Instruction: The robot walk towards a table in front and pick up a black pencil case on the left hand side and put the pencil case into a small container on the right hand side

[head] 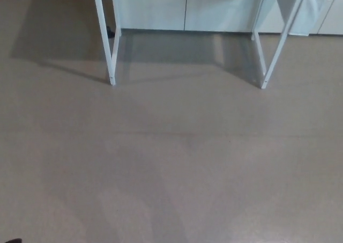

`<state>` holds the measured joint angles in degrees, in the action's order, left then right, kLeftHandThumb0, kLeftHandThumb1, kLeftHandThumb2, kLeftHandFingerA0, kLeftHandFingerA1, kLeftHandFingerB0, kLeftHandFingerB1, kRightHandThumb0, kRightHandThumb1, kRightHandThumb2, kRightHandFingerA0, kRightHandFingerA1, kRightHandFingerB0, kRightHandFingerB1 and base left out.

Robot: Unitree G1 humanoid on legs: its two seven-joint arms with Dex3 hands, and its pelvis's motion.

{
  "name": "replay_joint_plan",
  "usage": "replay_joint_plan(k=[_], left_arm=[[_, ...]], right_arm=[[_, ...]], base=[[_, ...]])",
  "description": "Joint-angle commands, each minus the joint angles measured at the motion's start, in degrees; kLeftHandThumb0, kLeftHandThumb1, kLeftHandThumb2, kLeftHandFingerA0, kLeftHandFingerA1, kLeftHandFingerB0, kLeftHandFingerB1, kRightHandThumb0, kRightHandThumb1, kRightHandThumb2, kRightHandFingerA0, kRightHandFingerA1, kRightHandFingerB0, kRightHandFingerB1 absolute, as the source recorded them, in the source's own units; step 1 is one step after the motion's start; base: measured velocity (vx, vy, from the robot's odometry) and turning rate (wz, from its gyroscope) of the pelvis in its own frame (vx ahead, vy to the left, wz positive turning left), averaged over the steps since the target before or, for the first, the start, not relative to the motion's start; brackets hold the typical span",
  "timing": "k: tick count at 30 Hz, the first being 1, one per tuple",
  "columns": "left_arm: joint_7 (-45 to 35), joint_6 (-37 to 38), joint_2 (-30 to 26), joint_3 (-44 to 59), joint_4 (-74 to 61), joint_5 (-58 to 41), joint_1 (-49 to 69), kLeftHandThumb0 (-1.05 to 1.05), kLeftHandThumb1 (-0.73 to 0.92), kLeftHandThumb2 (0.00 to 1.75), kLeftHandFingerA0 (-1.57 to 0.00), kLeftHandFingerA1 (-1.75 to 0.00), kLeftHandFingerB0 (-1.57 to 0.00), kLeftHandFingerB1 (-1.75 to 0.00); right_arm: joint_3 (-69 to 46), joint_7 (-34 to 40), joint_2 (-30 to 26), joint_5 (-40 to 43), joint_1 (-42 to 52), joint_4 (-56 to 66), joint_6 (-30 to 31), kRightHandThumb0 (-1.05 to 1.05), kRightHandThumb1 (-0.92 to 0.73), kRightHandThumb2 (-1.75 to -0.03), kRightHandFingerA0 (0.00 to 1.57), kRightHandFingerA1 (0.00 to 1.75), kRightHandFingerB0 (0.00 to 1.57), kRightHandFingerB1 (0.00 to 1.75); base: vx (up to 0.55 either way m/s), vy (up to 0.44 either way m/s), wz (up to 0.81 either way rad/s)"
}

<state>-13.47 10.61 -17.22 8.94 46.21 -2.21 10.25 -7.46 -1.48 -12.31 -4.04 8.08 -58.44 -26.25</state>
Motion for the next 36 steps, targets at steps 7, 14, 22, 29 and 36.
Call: replay_joint_plan(k=[7, 14, 22, 29, 36], left_arm=[[0.7, 1.5, -0.6, -0.7, -0.2, 0.5, 0.4, -0.24, 0.45, 0.57, -0.28, -0.38, -0.21, -0.33], [0.5, 2.4, -0.8, -0.8, 0.6, 0.6, 0.5, -0.28, 0.45, 0.58, -0.27, -0.38, -0.21, -0.33], [1.4, 2.1, -0.5, -1.0, 0.3, 0.6, 0.7, -0.25, 0.45, 0.57, -0.27, -0.38, -0.23, -0.33], [0.8, 3.3, -0.4, -1.0, 1.4, 0.4, 0.7, -0.27, 0.44, 0.59, -0.26, -0.39, -0.21, -0.34], [1.1, 2.5, -0.5, -1.1, 1.1, 0.3, 0.3, -0.27, 0.43, 0.58, -0.29, -0.39, -0.22, -0.34]], right_arm=[[-0.2, -0.2, -0.8, 0.8, -0.2, 0.0, 0.0, -0.39, -0.62, -0.6, 0.49, 0.39, 0.36, 0.34], [0.3, 0.3, -1.1, 0.1, 0.0, 0.0, -0.4, -0.38, -0.63, -0.61, 0.49, 0.38, 0.37, 0.34], [0.3, 0.1, -1.0, 0.5, 0.1, 0.2, -0.1, -0.4, -0.63, -0.62, 0.48, 0.38, 0.35, 0.34], [0.1, 0.0, -0.9, 0.6, 0.4, -0.1, -0.7, -0.41, -0.62, -0.59, 0.5, 0.39, 0.36, 0.33], [0.5, 0.2, -1.0, 0.2, 0.4, 0.1, -0.7, -0.4, -0.63, -0.59, 0.49, 0.42, 0.37, 0.33]], base=[[0.21, -0.113, -0.02], [0.23, -0.135, 0.05], [0.22, 0.149, -0.09], [0.25, 0.148, 0.01], [0.26, -0.055, 0.11]])
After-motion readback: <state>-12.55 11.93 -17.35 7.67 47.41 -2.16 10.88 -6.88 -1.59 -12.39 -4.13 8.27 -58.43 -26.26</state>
